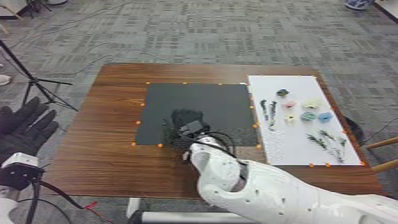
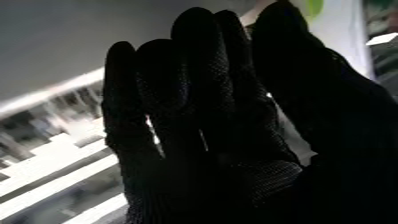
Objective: Arrange flowers
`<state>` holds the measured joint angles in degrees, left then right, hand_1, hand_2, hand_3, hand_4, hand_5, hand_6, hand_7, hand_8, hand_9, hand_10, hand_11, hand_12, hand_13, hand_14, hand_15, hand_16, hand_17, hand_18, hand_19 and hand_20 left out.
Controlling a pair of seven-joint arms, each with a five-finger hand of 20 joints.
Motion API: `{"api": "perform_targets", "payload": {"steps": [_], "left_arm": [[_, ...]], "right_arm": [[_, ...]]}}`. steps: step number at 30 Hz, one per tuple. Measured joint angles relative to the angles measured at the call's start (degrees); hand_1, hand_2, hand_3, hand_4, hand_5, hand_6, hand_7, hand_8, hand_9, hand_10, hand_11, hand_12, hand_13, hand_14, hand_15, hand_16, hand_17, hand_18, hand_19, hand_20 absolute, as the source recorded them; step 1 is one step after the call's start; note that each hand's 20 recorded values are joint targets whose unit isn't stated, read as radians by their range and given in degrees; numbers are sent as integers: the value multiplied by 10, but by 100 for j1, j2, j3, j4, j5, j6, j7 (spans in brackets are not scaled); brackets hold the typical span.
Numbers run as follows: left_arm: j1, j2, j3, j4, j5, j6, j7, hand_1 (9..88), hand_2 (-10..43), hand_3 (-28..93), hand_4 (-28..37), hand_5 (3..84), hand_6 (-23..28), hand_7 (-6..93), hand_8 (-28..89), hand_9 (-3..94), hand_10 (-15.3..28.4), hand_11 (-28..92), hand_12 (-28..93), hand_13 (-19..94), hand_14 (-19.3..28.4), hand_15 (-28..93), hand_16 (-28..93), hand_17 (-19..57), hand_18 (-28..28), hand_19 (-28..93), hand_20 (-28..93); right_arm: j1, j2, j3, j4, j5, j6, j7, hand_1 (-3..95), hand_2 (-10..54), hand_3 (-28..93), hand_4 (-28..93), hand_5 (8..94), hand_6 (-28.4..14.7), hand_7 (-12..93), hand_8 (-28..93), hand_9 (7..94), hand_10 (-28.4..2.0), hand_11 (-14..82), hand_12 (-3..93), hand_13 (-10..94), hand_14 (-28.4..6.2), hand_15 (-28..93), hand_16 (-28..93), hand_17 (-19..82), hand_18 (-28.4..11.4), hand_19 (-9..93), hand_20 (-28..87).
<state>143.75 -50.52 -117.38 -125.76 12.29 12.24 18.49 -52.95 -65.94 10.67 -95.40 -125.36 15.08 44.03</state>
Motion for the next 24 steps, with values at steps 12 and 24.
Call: {"api": "perform_targets", "payload": {"steps": [12, 24], "left_arm": [[-38, 22, 65, 26, -27, 0, -4, 268, 120, 687, -272, 386, 75, 73, -63, 315, 123, 102, 138, 212, 136, 163, 11, -27, 108, 135, 116], [-38, 51, 129, 28, -73, 2, -8, 271, 120, 681, -267, 383, 76, 72, -62, 312, 125, 100, 138, 211, 139, 161, 13, -28, 110, 137, 115]], "right_arm": [[116, 9, -396, 205, -865, 87, -159, 451, -95, 784, -283, 578, -62, 435, -154, 674, -172, 468, 394, 560, -198, 733, 308, 249, -284, 749, 258], [239, -65, -447, 164, -740, -515, -255, 428, -95, 780, -283, 591, -63, 378, -135, 734, -165, 274, 209, 593, -173, 669, 268, 237, -280, 733, 246]]}}
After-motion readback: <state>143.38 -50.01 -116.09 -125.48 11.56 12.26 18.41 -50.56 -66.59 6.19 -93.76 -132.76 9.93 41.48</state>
